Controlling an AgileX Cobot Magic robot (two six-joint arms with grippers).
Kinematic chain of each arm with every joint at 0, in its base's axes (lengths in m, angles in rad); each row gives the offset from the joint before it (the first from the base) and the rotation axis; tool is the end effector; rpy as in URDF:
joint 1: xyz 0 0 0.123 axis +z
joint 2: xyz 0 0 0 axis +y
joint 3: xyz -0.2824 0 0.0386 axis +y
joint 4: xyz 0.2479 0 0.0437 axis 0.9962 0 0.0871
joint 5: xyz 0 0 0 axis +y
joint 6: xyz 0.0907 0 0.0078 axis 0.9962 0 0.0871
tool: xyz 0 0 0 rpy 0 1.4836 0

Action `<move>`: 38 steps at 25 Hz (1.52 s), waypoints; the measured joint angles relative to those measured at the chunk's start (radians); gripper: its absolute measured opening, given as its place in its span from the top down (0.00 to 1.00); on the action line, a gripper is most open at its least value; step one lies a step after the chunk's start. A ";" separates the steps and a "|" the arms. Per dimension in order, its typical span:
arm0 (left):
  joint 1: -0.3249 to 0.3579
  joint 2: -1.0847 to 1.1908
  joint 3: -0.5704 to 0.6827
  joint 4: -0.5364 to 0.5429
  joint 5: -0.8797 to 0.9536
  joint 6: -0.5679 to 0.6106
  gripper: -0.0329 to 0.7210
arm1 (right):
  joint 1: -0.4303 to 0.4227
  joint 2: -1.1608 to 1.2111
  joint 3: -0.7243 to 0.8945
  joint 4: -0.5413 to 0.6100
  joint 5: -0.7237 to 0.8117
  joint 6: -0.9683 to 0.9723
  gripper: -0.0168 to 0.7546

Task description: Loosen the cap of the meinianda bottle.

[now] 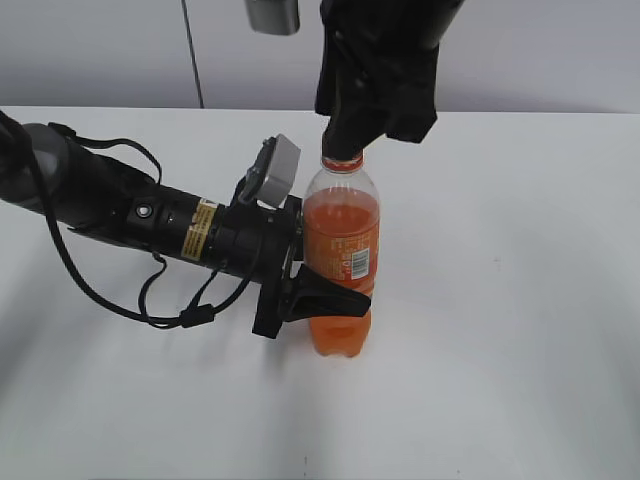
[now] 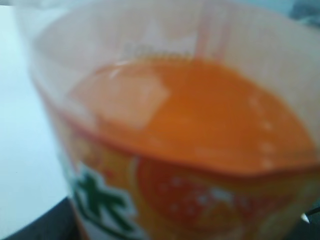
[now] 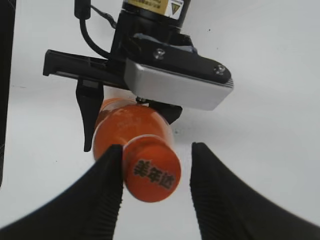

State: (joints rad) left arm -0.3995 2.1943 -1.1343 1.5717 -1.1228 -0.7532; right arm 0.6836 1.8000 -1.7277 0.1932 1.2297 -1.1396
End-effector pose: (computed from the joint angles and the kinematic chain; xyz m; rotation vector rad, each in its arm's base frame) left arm 0.3161 -0.2225 0.1021 1.5326 1.4872 -1.1553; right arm 0.2871 0.2551 0.3311 -2.1457 1.7181 0.1483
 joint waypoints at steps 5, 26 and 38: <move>0.000 0.000 0.000 -0.001 0.000 0.000 0.41 | 0.001 -0.003 -0.024 0.000 0.000 0.022 0.54; 0.000 0.000 0.000 -0.001 0.000 -0.001 0.41 | 0.001 -0.017 -0.143 0.032 0.000 0.998 0.54; 0.000 0.000 0.000 -0.001 0.001 -0.001 0.41 | 0.001 -0.017 -0.141 0.021 0.000 1.488 0.53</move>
State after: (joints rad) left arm -0.3995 2.1943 -1.1343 1.5710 -1.1217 -0.7544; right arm 0.6845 1.7832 -1.8691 0.2147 1.2298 0.3485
